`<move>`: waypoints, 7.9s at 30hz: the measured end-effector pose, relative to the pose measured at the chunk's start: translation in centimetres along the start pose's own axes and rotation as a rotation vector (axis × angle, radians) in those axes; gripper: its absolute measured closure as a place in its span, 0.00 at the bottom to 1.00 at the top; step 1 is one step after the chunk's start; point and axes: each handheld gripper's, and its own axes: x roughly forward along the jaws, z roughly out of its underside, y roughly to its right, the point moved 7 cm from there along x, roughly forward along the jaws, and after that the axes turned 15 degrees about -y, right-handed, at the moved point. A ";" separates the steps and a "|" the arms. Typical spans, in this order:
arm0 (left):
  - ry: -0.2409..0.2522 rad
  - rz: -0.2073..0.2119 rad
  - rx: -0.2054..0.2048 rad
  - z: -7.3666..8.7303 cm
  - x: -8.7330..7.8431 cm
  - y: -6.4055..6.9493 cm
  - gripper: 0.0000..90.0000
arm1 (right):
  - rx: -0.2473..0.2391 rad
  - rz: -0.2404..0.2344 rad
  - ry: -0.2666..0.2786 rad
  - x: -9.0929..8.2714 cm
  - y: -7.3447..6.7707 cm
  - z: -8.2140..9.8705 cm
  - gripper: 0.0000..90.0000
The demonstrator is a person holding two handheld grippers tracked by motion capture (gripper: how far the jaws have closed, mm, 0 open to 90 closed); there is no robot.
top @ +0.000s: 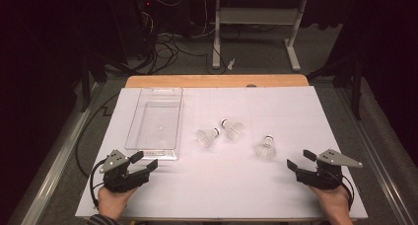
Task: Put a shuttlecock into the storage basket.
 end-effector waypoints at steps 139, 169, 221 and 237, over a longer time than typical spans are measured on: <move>-0.135 0.128 0.114 0.6 11.5 10.2 0.42 | -0.001 -0.007 0.033 -0.5 -0.1 -0.1 0.30; -0.326 -0.034 0.102 0.5 14.5 10.9 0.47 | -0.010 -0.015 0.030 -0.4 -0.2 -0.1 0.30; -0.617 -0.258 0.082 1.9 18.8 8.9 0.72 | -0.027 -0.016 0.014 -0.2 -0.4 -0.1 0.30; -0.627 -0.239 0.057 1.9 19.2 8.7 0.88 | -0.030 -0.019 0.011 -0.2 -0.4 0.0 0.30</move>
